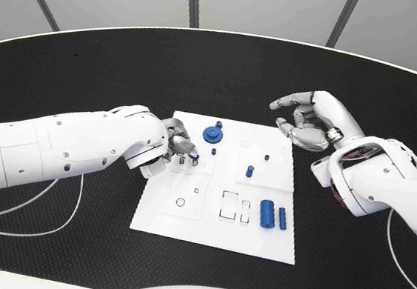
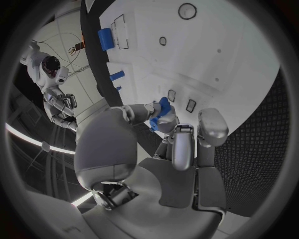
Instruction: Assemble the parts on the task board
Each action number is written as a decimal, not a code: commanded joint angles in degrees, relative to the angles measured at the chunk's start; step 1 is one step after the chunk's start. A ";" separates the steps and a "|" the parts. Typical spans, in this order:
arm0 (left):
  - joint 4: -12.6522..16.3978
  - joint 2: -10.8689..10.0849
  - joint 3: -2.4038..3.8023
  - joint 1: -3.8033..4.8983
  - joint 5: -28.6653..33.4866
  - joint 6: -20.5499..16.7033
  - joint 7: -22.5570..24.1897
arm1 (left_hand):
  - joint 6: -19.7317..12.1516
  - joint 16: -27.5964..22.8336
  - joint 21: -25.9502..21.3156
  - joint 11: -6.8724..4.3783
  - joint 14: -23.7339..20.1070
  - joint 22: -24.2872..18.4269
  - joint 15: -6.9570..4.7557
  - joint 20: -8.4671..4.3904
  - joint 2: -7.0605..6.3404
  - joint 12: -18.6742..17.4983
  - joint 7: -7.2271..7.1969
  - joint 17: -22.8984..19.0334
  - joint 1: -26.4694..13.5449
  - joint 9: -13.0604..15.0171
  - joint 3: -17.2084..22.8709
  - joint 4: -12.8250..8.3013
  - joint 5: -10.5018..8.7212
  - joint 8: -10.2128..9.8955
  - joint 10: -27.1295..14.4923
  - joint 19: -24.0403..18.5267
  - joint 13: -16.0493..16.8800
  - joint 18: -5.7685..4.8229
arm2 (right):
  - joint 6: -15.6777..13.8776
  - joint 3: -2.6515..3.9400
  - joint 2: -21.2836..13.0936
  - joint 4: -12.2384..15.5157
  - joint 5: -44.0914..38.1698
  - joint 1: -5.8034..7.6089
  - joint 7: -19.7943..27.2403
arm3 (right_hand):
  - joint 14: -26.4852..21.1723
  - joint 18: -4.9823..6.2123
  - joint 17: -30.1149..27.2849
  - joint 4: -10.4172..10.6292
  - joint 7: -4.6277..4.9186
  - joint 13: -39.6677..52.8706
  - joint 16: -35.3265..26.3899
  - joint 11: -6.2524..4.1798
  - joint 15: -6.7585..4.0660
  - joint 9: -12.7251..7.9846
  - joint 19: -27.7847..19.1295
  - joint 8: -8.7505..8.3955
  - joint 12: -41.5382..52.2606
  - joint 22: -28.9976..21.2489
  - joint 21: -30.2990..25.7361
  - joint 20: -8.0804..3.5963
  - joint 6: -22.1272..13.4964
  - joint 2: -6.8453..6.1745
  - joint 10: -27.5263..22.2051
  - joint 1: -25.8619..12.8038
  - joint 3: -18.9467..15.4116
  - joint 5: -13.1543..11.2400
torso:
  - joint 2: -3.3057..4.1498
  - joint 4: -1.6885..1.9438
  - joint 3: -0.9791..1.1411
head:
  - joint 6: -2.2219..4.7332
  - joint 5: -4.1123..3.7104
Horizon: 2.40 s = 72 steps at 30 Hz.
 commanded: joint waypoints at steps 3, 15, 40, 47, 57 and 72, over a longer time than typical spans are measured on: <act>-0.28 0.29 0.00 -0.14 -0.52 -0.09 -0.03 | 3.67 0.36 0.38 -0.25 4.28 0.05 -0.28 0.00 0.50 0.27 -3.25 8.10 0.13 0.15 0.38 -0.74 0.37 4.64 0.63 0.57 0.05 -0.51 | 0.03 0.00 0.05 -0.01 0.00 0.00 0.03 | 4.51 0.56 8.80 -0.31 0.18 4.63 -0.16 0.08 0.31 -0.09 2.51 -0.39 -0.20 7.96 -0.33 0.44 0.39 -0.42 -0.22 -0.02 0.18 0.19 | 0.00 -0.01 -0.03 | -0.01 -0.01; -1.04 1.03 0.01 -0.23 -1.59 0.64 -0.31 | 3.73 0.39 0.46 -0.29 4.30 0.17 -0.31 -0.03 0.47 0.32 -3.28 8.16 0.11 0.11 0.31 -0.80 0.36 4.66 0.73 0.63 0.17 -0.54 | 0.12 0.00 0.17 -0.05 0.00 0.00 0.06 | 4.50 0.57 8.80 -0.35 0.21 4.69 -0.17 0.11 0.35 -0.10 2.50 -0.39 -0.15 7.95 -0.35 0.49 0.55 -0.46 -0.17 -0.09 0.24 0.23 | 0.01 0.01 0.06 | -0.28 -0.08; -2.01 1.75 0.01 -0.28 -2.46 2.75 -1.38 | 4.05 0.46 0.59 -0.43 4.34 0.36 -0.44 -0.15 0.24 0.46 -3.48 8.26 -0.34 -0.06 -0.55 -0.76 0.09 4.82 1.15 0.74 0.61 -0.58 | 0.27 0.00 0.32 -0.12 0.00 0.00 0.07 | 4.51 0.55 8.85 -0.37 0.22 4.71 -0.15 0.13 0.37 -0.12 2.52 -0.40 -0.12 8.02 -0.28 0.52 0.68 -0.45 -0.13 -0.14 0.32 0.28 | -0.03 0.03 0.03 | -0.47 -0.18; -2.05 1.82 0.01 -0.28 -2.87 3.83 -1.76 | 4.11 0.50 0.65 -0.48 4.36 0.46 -0.47 -0.17 0.21 0.53 -3.53 8.33 -0.40 -0.11 -0.83 -0.77 0.00 4.86 1.30 0.78 0.83 -0.60 | 0.29 -0.01 0.32 -0.08 0.00 0.00 0.06 | 4.51 0.55 8.85 -0.37 0.22 4.71 -0.15 0.13 0.37 -0.12 2.52 -0.40 -0.12 8.02 -0.28 0.52 0.68 -0.45 -0.13 -0.14 0.32 0.28 | -0.04 0.02 0.03 | -0.55 -0.19; -2.22 2.03 0.01 -0.31 -3.14 4.58 -2.06 | 4.15 0.55 0.65 -0.53 4.39 0.47 -0.52 -0.21 0.14 0.54 -3.61 8.44 -0.46 -0.18 -1.34 -0.79 -0.08 4.91 1.42 0.78 0.94 -0.61 | 0.31 -0.01 0.35 -0.07 0.00 0.00 0.09 | 4.52 0.57 8.86 -0.36 0.23 4.70 -0.15 0.13 0.38 -0.12 2.50 -0.39 -0.13 7.98 -0.33 0.54 0.75 -0.43 -0.13 -0.17 0.34 0.30 | -0.06 0.01 0.02 | -0.66 -0.20; -2.04 1.85 0.01 -0.33 -3.18 6.17 -2.31 | 4.38 0.72 0.71 -0.69 4.48 0.60 -0.63 -0.28 0.09 0.94 -3.81 8.80 -0.43 -0.32 -2.44 -0.91 -0.12 5.11 2.07 0.83 2.04 -0.63 | 0.47 -0.01 0.40 -0.14 0.00 0.00 0.05 | 4.52 0.57 8.86 -0.36 0.23 4.70 -0.15 0.13 0.38 -0.12 2.50 -0.39 -0.13 7.98 -0.33 0.54 0.75 -0.43 -0.13 -0.17 0.34 0.30 | -0.09 0.03 0.01 | -0.86 -0.20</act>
